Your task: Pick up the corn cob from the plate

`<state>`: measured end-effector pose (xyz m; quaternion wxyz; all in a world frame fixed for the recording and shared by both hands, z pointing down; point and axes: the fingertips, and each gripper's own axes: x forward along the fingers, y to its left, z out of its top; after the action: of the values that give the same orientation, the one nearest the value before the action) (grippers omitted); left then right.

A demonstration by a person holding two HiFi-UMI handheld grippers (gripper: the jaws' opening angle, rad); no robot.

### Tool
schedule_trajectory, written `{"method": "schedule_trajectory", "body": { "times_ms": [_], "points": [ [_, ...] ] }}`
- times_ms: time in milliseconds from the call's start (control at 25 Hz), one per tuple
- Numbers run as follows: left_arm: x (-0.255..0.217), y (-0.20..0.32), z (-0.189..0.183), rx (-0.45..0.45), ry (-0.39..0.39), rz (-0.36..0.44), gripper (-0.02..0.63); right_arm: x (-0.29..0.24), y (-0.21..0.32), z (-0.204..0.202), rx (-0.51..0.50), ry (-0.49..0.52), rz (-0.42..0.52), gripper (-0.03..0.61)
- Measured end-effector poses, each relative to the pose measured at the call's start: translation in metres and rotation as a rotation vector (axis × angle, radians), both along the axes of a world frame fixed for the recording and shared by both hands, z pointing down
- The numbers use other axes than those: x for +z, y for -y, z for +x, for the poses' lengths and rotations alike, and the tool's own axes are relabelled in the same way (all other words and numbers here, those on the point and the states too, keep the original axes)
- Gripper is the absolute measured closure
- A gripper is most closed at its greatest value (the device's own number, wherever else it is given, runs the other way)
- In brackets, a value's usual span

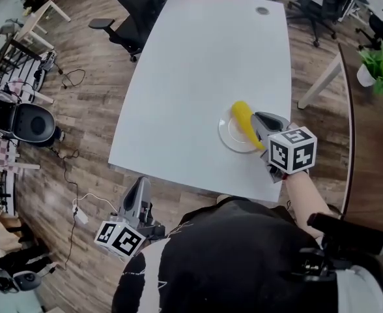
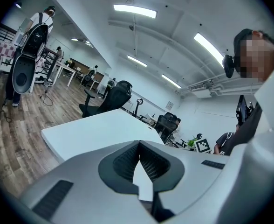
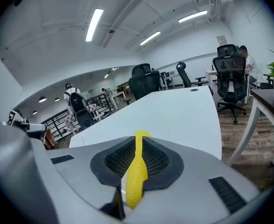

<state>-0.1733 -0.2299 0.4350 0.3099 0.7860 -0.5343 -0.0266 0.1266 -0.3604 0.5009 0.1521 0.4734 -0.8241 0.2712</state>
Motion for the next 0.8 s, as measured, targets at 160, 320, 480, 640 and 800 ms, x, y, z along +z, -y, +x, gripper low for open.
{"method": "schedule_trajectory", "body": {
  "times_ms": [160, 320, 480, 640, 800],
  "points": [
    [0.000, 0.001, 0.006, 0.011, -0.006, 0.006, 0.601, 0.000, -0.003, 0.000, -0.015, -0.006, -0.009, 0.508],
    [-0.004, 0.002, 0.006, 0.011, -0.005, 0.010, 0.601, 0.000, -0.002, -0.001, -0.031, -0.019, -0.022, 0.477],
    [-0.004, 0.002, 0.001, -0.004, 0.000, 0.011, 0.601, 0.008, -0.001, -0.007, -0.067, -0.046, -0.062, 0.434],
    [-0.004, -0.001, -0.001, -0.019, 0.001, 0.007, 0.601, 0.012, -0.001, -0.007, -0.084, -0.082, -0.081, 0.423],
    [-0.004, -0.003, -0.003, -0.028, 0.000, 0.007, 0.601, 0.016, 0.001, -0.008, -0.084, -0.099, -0.097, 0.420]
  ]
}}
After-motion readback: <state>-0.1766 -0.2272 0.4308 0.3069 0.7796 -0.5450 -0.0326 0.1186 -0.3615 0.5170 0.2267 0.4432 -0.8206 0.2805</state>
